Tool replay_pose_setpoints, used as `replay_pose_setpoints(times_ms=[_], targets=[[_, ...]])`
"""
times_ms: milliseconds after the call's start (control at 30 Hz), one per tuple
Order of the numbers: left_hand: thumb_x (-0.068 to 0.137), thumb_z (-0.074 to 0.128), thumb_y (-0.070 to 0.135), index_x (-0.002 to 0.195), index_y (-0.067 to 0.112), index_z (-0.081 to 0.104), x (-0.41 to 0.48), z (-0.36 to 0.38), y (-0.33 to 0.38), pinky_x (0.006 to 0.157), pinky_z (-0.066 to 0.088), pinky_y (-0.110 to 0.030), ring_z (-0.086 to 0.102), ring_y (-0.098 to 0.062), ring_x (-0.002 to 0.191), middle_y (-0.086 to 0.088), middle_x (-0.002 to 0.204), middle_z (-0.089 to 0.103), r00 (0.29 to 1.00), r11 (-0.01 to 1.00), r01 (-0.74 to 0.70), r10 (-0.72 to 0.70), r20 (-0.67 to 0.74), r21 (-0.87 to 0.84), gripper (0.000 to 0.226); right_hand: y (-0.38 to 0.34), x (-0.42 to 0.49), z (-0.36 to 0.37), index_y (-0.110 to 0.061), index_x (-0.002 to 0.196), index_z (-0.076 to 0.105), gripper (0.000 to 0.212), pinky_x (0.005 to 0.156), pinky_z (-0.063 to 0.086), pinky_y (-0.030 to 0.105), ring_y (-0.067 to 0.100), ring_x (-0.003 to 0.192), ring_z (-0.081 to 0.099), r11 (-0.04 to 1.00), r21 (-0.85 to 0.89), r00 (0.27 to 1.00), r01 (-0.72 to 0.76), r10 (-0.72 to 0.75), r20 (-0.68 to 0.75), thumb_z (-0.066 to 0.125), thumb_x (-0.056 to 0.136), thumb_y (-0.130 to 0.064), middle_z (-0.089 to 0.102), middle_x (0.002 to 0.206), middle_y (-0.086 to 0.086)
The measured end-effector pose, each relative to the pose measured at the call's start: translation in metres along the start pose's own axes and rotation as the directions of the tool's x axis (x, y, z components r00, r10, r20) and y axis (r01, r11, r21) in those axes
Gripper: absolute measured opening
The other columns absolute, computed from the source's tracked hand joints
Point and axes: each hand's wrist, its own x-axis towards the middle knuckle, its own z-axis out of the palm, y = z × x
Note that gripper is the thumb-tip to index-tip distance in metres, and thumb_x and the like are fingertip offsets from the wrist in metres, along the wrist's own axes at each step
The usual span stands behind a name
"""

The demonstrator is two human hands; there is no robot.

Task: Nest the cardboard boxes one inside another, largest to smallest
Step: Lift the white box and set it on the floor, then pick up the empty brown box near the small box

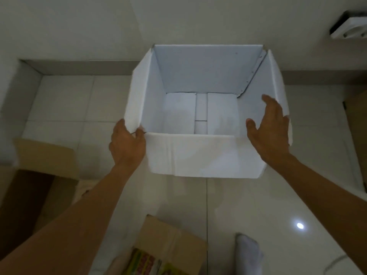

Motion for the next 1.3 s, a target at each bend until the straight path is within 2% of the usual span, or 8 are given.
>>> replay_pose_setpoints(times_ms=[200, 400, 533, 767, 933, 1133, 1233, 1300], targets=[[0.088, 0.057, 0.025, 0.132, 0.006, 0.044, -0.03, -0.068, -0.059, 0.102, 0.037, -0.041, 0.048, -0.032, 0.121, -0.015, 0.134, 0.051, 0.997, 0.984, 0.056, -0.065, -0.048, -0.171, 0.049, -0.088, -0.087, 0.053, -0.015, 0.13, 0.042, 0.047, 0.097, 0.039, 0.037, 0.027, 0.115, 0.052, 0.99, 0.132, 0.987, 0.05, -0.069, 0.142, 0.06, 0.087, -0.024, 0.052, 0.13, 0.012], [0.083, 0.061, 0.023, 0.123, 0.011, 0.051, -0.071, -0.147, -0.188, 0.096, 0.038, -0.034, 0.052, -0.026, 0.111, 0.001, 0.116, 0.054, 0.987, 0.974, 0.136, -0.148, -0.055, -0.183, 0.042, -0.163, -0.176, 0.122, -0.019, 0.127, 0.042, 0.047, 0.09, 0.045, 0.038, 0.02, 0.106, 0.055, 0.991, 0.122, 0.947, 0.051, -0.087, 0.308, 0.061, 0.085, -0.03, 0.054, 0.127, 0.009], [0.086, 0.061, 0.026, 0.128, 0.018, 0.048, -0.089, -0.191, -0.283, 0.1, 0.04, -0.049, 0.049, -0.026, 0.119, -0.006, 0.131, 0.05, 0.959, 0.951, 0.276, -0.281, -0.017, -0.138, 0.045, -0.209, -0.235, 0.17, -0.017, 0.127, 0.042, 0.05, 0.09, 0.047, 0.037, 0.022, 0.113, 0.054, 0.987, 0.082, 0.9, 0.135, -0.157, 0.407, 0.062, 0.085, -0.033, 0.052, 0.129, 0.009], [0.081, 0.064, 0.025, 0.128, 0.017, 0.045, -0.121, -0.241, -0.403, 0.098, 0.043, -0.051, 0.048, -0.03, 0.118, -0.01, 0.135, 0.045, 0.918, 0.92, 0.39, -0.391, -0.057, -0.035, 0.052, -0.275, -0.311, 0.239, -0.019, 0.134, 0.035, 0.062, 0.086, 0.05, 0.04, 0.027, 0.109, 0.057, 0.998, 0.01, 0.832, 0.068, -0.062, 0.551, 0.059, 0.084, -0.047, 0.05, 0.133, 0.011], [0.075, 0.069, 0.025, 0.135, 0.011, 0.037, -0.13, -0.25, -0.454, 0.107, 0.03, -0.053, 0.038, -0.035, 0.128, -0.015, 0.141, 0.039, 0.833, 0.839, 0.544, -0.541, -0.117, -0.01, 0.069, -0.288, -0.34, 0.267, -0.021, 0.141, 0.02, 0.075, 0.069, 0.053, 0.034, 0.026, 0.093, 0.062, 0.97, 0.091, 0.829, -0.225, 0.142, 0.54, 0.063, 0.083, -0.042, 0.059, 0.12, 0.012], [0.074, 0.073, 0.035, 0.146, 0.015, 0.012, -0.121, -0.264, -0.509, 0.114, 0.011, -0.055, 0.0, -0.035, 0.144, -0.02, 0.157, -0.001, 0.679, 0.678, 0.732, -0.72, -0.143, 0.064, 0.097, -0.285, -0.352, 0.285, -0.027, 0.14, 0.019, 0.071, 0.047, 0.051, 0.028, 0.027, 0.086, 0.062, 0.905, 0.196, 0.852, -0.378, 0.258, 0.455, 0.058, 0.084, -0.007, 0.059, 0.115, 0.013], [0.071, 0.076, 0.032, 0.146, 0.023, 0.006, -0.122, -0.264, -0.516, 0.106, 0.032, -0.056, 0.029, -0.04, 0.135, -0.019, 0.154, 0.016, 0.557, 0.565, 0.806, -0.825, -0.099, -0.176, 0.103, -0.285, -0.349, 0.288, -0.021, 0.131, 0.032, 0.056, 0.043, 0.053, 0.027, 0.029, 0.09, 0.064, 0.87, 0.202, 0.821, -0.45, 0.314, 0.477, 0.058, 0.083, -0.005, 0.059, 0.115, 0.011], [0.075, 0.073, 0.022, 0.145, 0.02, 0.013, -0.128, -0.257, -0.511, 0.092, 0.045, -0.042, 0.051, -0.035, 0.117, -0.017, 0.139, 0.042, 0.511, 0.476, 0.78, -0.859, -0.024, -0.405, 0.092, -0.284, -0.346, 0.287, -0.016, 0.113, 0.043, 0.036, 0.04, 0.053, 0.026, 0.03, 0.088, 0.066, 0.833, 0.201, 0.782, -0.516, 0.362, 0.507, 0.058, 0.083, -0.003, 0.06, 0.117, 0.014]])
